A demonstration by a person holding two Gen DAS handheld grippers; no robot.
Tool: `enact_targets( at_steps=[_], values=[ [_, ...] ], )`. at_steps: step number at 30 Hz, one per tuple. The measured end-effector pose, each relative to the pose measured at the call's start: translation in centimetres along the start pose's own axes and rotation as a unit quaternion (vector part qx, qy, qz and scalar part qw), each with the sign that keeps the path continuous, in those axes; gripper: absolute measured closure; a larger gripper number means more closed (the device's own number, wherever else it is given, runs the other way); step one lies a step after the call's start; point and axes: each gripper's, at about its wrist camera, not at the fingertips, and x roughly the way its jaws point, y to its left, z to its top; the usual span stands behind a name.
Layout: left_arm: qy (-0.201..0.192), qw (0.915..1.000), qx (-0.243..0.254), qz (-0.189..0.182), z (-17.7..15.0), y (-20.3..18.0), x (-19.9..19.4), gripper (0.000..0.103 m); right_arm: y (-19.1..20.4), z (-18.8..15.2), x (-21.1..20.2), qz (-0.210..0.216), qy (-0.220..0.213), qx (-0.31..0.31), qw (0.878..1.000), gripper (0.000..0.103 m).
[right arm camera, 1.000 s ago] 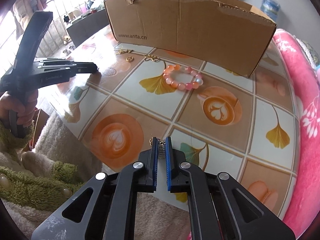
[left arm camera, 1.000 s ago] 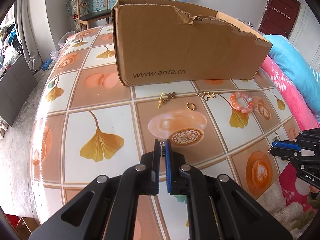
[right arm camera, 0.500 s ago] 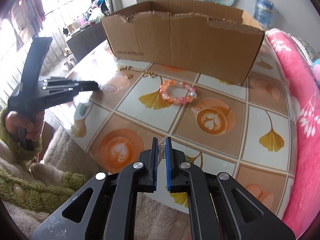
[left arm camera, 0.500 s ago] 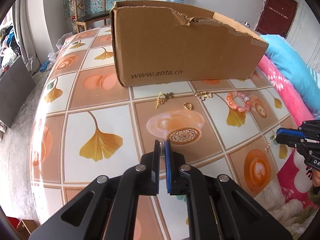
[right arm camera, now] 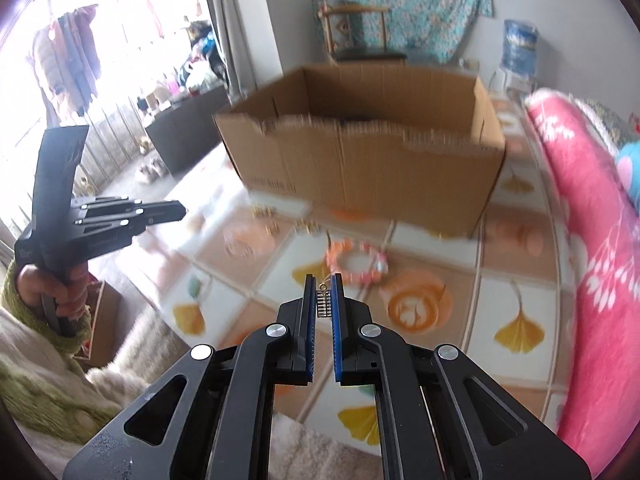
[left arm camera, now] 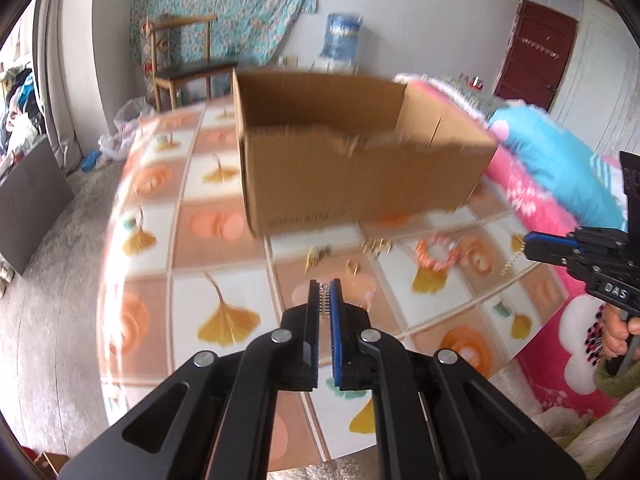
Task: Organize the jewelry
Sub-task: 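Carry the gold pendant with both grippers over the box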
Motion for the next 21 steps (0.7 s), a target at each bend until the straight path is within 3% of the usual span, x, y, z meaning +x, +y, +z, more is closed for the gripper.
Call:
enact_targets(
  at_steps=[6,11,14,16,21],
  values=[
    [-0.083,0.9956,0.040,-0.017,5.5,-0.8,-4.2,0.098,0.2,5.8,-2.4,0.016,-0.085,-0.046,0.995,0.098],
    [-0.117,0.9898,0.065,-0.048,11.0,-1.2,-3.8,0.098,-0.8,11.1,-2.3,0.047,-0.123,-0.066,0.989,0.098],
    [-0.086,0.9907,0.060,-0.087,14.2,-1.0,-0.4,0.098,-2.0,14.0,0.0,0.052,-0.100,-0.069,0.991,0.098],
    [-0.050,0.9916,0.053,-0.107,15.8,-1.1,2.8,0.098,-3.6,15.7,3.0,0.065,-0.057,-0.054,0.995,0.098],
    [0.040,0.9931,0.046,-0.100,17.9,-1.8,10.9,0.098,-7.1,17.7,11.1,0.047,0.073,0.000,0.996,0.098]
  ],
)
